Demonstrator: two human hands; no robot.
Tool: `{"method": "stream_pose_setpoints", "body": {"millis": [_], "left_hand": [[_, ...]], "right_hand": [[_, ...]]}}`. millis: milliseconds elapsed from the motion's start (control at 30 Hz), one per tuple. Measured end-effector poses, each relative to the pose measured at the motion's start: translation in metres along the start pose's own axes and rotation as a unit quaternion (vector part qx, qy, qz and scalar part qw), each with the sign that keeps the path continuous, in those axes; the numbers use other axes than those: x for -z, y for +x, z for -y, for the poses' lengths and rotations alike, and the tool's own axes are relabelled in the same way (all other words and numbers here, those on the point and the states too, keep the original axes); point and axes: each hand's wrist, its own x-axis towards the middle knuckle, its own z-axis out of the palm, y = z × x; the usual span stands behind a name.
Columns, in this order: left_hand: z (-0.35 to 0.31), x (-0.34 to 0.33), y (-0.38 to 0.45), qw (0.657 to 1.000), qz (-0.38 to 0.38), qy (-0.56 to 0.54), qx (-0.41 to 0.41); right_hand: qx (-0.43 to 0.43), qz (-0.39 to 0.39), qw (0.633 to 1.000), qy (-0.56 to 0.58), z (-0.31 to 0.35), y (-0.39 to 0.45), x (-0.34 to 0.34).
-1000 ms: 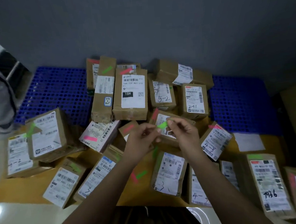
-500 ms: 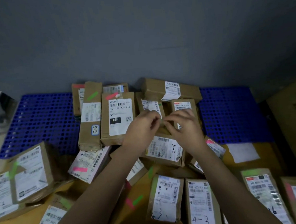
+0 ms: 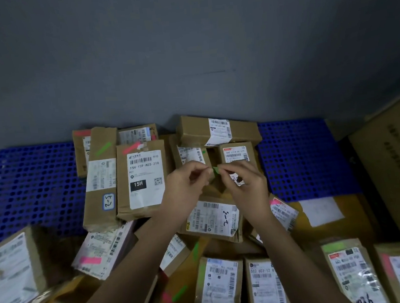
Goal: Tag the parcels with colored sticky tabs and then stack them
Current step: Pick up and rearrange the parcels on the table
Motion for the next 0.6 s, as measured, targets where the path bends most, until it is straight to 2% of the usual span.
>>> {"method": "stream_pose_setpoints", "body": {"millis": [100, 233, 400, 600], "left_hand": [[-0.009, -0.005, 0.004, 0.971, 0.056, -0.175, 0.151], [-0.013, -0.008, 0.009, 0.934, 0.058, -0.266, 0.232], [-0.008, -0.011, 0.012, 0.938, 0.065, -0.248, 0.235], [-0.004, -0.017, 0.013, 0.951, 0.071, -0.220, 0.205]], "right_hand": [[0.039, 0.012, 0.999, -0.018, -0.003, 0.003, 0.001], [0.060, 0.030, 0.997, -0.032, -0.010, 0.005, 0.004], [0.099, 0.049, 0.993, -0.033, -0.014, 0.008, 0.008], [0.001, 0.064, 0.996, 0.063, -0.022, 0.007, 0.015]]}}
